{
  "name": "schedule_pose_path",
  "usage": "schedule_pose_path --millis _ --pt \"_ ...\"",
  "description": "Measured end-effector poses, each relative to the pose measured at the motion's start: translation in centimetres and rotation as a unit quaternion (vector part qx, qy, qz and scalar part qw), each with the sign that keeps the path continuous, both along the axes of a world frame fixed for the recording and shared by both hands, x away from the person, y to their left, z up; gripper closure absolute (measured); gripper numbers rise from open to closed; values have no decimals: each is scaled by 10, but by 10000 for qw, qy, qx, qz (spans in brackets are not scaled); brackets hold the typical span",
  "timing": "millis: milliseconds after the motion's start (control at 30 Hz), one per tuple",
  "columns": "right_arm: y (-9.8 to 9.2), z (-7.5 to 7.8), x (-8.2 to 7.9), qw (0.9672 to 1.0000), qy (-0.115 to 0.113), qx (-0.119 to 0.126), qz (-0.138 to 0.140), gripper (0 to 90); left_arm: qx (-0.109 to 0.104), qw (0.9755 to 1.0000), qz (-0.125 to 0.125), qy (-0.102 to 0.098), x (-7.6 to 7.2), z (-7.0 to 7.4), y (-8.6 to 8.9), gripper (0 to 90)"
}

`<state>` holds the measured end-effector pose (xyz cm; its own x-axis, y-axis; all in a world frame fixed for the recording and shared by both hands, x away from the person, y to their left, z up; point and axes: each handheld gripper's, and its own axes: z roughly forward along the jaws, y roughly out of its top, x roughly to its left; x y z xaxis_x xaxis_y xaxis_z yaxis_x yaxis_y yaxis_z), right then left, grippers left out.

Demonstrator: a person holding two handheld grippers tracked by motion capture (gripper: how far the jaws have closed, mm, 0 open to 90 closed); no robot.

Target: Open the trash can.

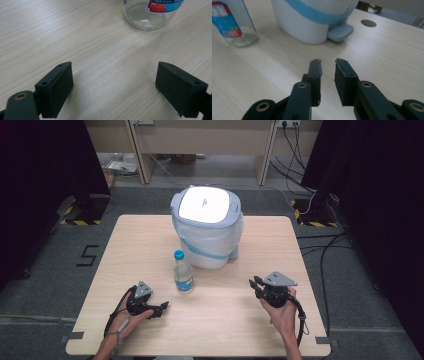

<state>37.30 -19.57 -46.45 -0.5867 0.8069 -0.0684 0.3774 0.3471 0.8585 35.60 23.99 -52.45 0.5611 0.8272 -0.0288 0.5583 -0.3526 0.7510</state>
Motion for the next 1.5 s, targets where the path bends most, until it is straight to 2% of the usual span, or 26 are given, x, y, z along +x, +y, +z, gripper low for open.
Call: schedule_pose_path --millis 133,400,800,867,900,1200,1233,1500 --pt "3 15 12 9999 -142 71 17 821 -4 10000 9 -16 0 0 0 135" --pt "10 37 31 9993 -320 190 13 880 -6 10000 10 -16 0 0 0 136" --pt "24 76 61 9978 -582 303 27 891 -6 10000 10 -16 0 0 0 136" --pt "24 78 62 9977 -595 313 21 891 -3 10000 8 -17 0 0 0 136" --pt "26 86 66 9974 -637 331 26 892 -5 10000 9 -16 0 0 0 136" --pt "33 107 78 9970 -711 315 41 892 -5 10000 10 -17 0 0 0 136" --pt "35 113 81 9968 -745 292 23 892 -6 10000 10 -16 0 0 0 136" --pt "35 133 91 9958 -820 389 -73 892 -5 10000 11 -15 0 0 0 136"
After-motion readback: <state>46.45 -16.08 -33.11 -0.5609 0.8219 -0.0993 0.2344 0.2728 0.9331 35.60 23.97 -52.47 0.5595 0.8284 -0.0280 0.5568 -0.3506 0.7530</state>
